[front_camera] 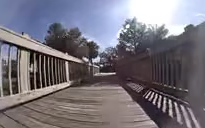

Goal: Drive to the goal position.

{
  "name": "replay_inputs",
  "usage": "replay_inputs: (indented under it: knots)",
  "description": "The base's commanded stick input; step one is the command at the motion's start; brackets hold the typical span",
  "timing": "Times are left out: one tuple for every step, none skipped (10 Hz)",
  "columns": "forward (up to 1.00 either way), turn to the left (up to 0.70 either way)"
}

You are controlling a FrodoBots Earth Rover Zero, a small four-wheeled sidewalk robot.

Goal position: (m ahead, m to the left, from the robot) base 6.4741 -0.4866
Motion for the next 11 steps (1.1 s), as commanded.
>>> replay_inputs:
  knots:
    - [0.85,0.0]
    - [0.85,0.0]
    - [0.85,0.0]
    - [0.85,0.0]
    - [0.85,0.0]
    - [0.85,0.0]
    - [0.85,0.0]
    - [0.85,0.0]
    - [0.85,0.0]
    - [0.85,0.0]
    - [0.85,0.0]
